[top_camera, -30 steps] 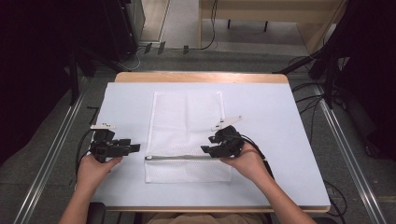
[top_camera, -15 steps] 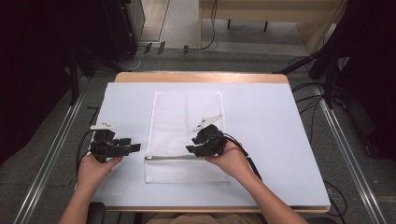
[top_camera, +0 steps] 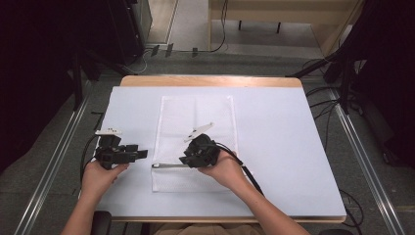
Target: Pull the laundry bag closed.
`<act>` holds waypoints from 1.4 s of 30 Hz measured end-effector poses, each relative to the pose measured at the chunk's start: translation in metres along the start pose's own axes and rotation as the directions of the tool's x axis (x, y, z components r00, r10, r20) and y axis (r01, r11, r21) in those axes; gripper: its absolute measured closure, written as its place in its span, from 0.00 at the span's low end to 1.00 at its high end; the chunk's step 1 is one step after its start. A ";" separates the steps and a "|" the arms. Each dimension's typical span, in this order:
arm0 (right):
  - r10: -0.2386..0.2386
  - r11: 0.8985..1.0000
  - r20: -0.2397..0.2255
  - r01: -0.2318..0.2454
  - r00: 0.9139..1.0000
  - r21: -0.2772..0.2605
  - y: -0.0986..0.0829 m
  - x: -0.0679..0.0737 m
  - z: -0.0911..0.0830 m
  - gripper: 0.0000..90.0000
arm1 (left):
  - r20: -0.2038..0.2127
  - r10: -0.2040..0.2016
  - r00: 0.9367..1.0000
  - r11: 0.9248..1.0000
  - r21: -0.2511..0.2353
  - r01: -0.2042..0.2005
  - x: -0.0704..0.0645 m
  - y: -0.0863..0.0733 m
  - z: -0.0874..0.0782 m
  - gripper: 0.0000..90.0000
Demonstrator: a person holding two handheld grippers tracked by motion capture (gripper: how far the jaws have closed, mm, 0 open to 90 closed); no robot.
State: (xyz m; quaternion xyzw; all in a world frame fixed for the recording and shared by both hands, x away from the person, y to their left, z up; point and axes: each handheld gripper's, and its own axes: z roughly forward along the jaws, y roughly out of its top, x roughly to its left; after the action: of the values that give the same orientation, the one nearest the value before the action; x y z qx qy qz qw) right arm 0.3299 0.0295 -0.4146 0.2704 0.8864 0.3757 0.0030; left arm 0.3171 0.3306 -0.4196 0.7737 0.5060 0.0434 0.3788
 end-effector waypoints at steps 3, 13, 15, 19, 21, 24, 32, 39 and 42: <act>-0.001 1.000 -0.012 0.001 1.000 0.002 0.003 0.005 0.009 0.80 | 0.003 -0.002 1.000 1.000 -0.005 0.002 0.001 0.000 0.000 0.46; -0.008 1.000 -0.075 0.010 0.997 0.016 0.009 0.021 0.041 0.85 | -0.002 -0.007 1.000 1.000 0.002 0.007 0.003 0.003 0.002 0.46; -0.015 0.999 -0.079 0.017 0.997 0.027 0.010 0.025 0.046 0.86 | -0.002 -0.005 1.000 1.000 -0.002 0.005 0.004 0.003 0.001 0.46; -0.021 0.999 -0.086 0.025 0.996 0.046 0.013 0.030 0.055 0.86 | -0.006 -0.008 1.000 1.000 -0.004 0.008 0.004 0.002 0.001 0.47; -0.016 0.999 -0.087 0.020 0.996 0.049 0.013 0.030 0.057 0.86 | -0.004 -0.003 1.000 1.000 0.000 0.003 0.003 0.003 0.002 0.47; -0.009 0.998 -0.095 0.015 0.995 0.062 0.014 0.029 0.063 0.86 | -0.005 0.003 1.000 1.000 0.006 -0.003 0.002 0.002 0.003 0.47; 0.001 0.997 -0.120 0.009 0.993 0.082 0.019 0.029 0.079 0.85 | -0.005 -0.003 1.000 1.000 0.003 0.003 0.004 0.001 0.000 0.47; 0.020 0.997 -0.125 -0.009 0.992 0.082 0.023 0.030 0.087 0.84 | -0.004 -0.008 1.000 1.000 0.002 0.008 0.005 -0.001 -0.002 0.47; 0.039 0.996 -0.135 -0.028 0.990 0.083 0.026 0.029 0.091 0.85 | -0.007 -0.007 1.000 1.000 0.002 0.007 0.005 -0.002 -0.003 0.47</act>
State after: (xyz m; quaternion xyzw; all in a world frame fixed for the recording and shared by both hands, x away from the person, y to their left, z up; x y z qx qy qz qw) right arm 0.3371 0.1189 -0.4569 0.2588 0.8943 0.3572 -0.0749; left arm 0.3165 0.3370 -0.4207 0.7721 0.5100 0.0442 0.3765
